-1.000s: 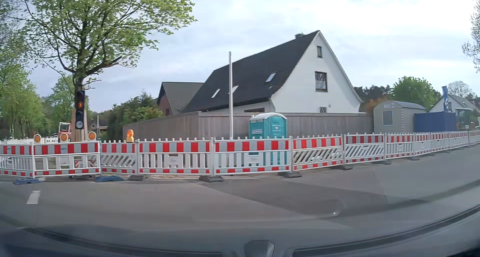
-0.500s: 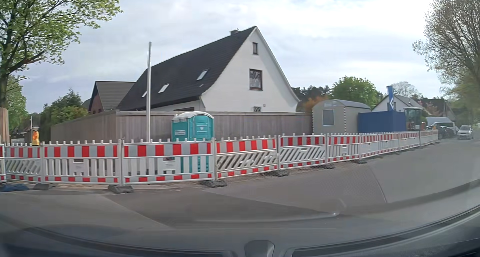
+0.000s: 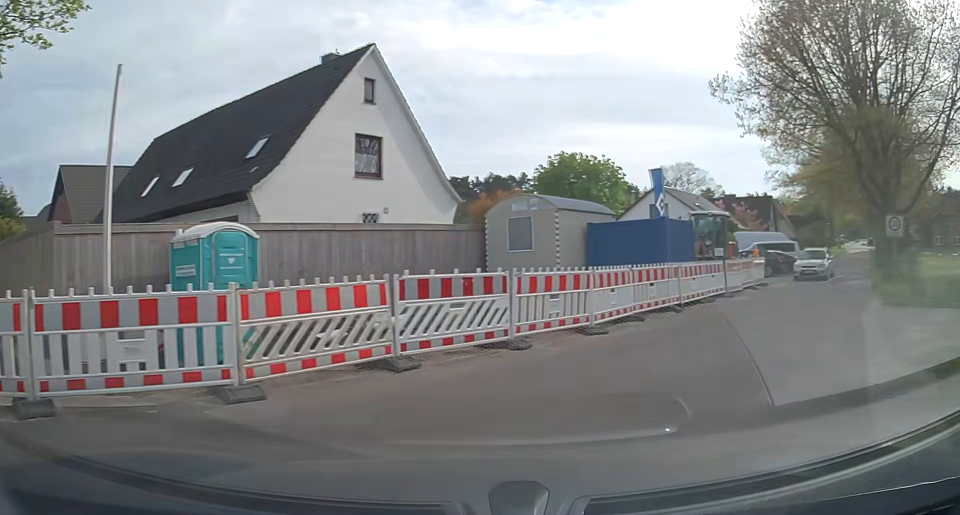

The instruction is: Follow the waypoints while adhering to traffic rules and regulations

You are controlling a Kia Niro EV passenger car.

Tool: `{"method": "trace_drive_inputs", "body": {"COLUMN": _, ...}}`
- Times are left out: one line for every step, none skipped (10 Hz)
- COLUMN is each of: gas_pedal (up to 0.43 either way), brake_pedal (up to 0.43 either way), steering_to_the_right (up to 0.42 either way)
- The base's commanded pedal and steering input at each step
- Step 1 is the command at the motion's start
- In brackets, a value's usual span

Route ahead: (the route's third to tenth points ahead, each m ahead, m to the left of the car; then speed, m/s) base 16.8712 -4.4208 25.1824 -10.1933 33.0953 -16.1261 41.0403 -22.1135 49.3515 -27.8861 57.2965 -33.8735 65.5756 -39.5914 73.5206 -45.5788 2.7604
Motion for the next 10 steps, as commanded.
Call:
{"method": "trace_drive_inputs", "body": {"gas_pedal": 0.000, "brake_pedal": 0.018, "steering_to_the_right": 0.645}}
{"method": "trace_drive_inputs", "body": {"gas_pedal": 0.000, "brake_pedal": 0.018, "steering_to_the_right": 0.646}}
{"method": "trace_drive_inputs", "body": {"gas_pedal": 0.000, "brake_pedal": 0.037, "steering_to_the_right": 0.649}}
{"method": "trace_drive_inputs", "body": {"gas_pedal": 0.000, "brake_pedal": 0.055, "steering_to_the_right": 0.649}}
{"method": "trace_drive_inputs", "body": {"gas_pedal": 0.000, "brake_pedal": 0.067, "steering_to_the_right": 0.647}}
{"method": "trace_drive_inputs", "body": {"gas_pedal": 0.000, "brake_pedal": 0.079, "steering_to_the_right": 0.641}}
{"method": "trace_drive_inputs", "body": {"gas_pedal": 0.000, "brake_pedal": 0.085, "steering_to_the_right": 0.630}}
{"method": "trace_drive_inputs", "body": {"gas_pedal": 0.000, "brake_pedal": 0.079, "steering_to_the_right": 0.616}}
{"method": "trace_drive_inputs", "body": {"gas_pedal": 0.000, "brake_pedal": 0.079, "steering_to_the_right": 0.600}}
{"method": "trace_drive_inputs", "body": {"gas_pedal": 0.000, "brake_pedal": 0.073, "steering_to_the_right": 0.581}}
